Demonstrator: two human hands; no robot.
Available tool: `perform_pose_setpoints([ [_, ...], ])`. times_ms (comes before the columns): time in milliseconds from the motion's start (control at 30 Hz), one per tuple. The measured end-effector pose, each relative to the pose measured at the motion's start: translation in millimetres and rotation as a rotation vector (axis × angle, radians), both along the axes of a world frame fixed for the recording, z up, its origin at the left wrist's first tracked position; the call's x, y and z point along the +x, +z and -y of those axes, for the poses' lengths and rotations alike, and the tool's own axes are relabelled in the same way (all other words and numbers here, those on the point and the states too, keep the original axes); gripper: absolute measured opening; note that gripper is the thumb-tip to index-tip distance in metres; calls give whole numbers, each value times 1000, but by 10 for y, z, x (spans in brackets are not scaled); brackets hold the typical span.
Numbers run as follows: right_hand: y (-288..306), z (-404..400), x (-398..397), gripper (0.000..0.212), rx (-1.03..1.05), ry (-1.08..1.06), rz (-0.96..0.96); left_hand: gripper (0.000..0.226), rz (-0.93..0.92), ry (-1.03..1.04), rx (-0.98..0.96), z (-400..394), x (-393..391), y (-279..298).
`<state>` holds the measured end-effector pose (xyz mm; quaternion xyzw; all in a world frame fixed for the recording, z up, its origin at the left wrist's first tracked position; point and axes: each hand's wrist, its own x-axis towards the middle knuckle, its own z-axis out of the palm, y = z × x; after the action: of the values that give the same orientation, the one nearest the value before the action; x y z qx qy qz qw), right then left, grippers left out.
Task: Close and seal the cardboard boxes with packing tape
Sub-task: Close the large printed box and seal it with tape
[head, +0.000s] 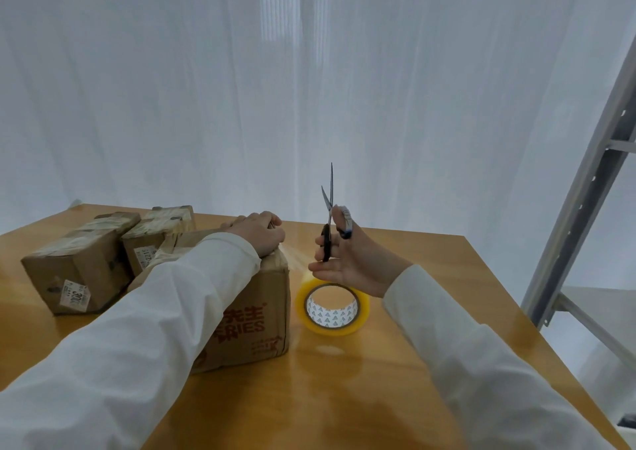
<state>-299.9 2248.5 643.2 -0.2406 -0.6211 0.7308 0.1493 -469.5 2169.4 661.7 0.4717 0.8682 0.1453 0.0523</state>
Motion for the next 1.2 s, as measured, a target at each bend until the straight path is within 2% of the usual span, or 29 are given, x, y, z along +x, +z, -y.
perform_pose_setpoints([
  [100, -16, 1, 57, 60, 125, 21, 88, 42, 9, -6, 17, -2, -4, -7],
  [233, -5, 24, 72, 79, 64, 52, 96, 41, 27, -7, 33, -14, -49, -31],
  [333, -7, -8, 96, 71, 78, 38, 94, 41, 85, -36, 10, -17, -97, -32],
  [467, -9, -66, 126, 61, 66, 36, 84, 56, 153, -74, -44, 7, -115, 3],
  [667, -5, -76, 111, 67, 86, 73, 115, 40, 218, -152, -66, 44, -139, 51],
  [867, -18, -110, 168, 72, 33, 90, 92, 63, 155, -108, 3, 83, -93, 1],
  [1000, 12, -84, 150, 66, 70, 83, 120, 56, 132, -102, 2, 98, -93, -12],
  [1100, 49, -63, 141, 66, 105, 76, 150, 67, 129, -83, -13, 108, -67, 5],
  [1200, 66, -80, 163, 66, 114, 54, 175, 69, 147, -73, -28, 115, -27, 38],
])
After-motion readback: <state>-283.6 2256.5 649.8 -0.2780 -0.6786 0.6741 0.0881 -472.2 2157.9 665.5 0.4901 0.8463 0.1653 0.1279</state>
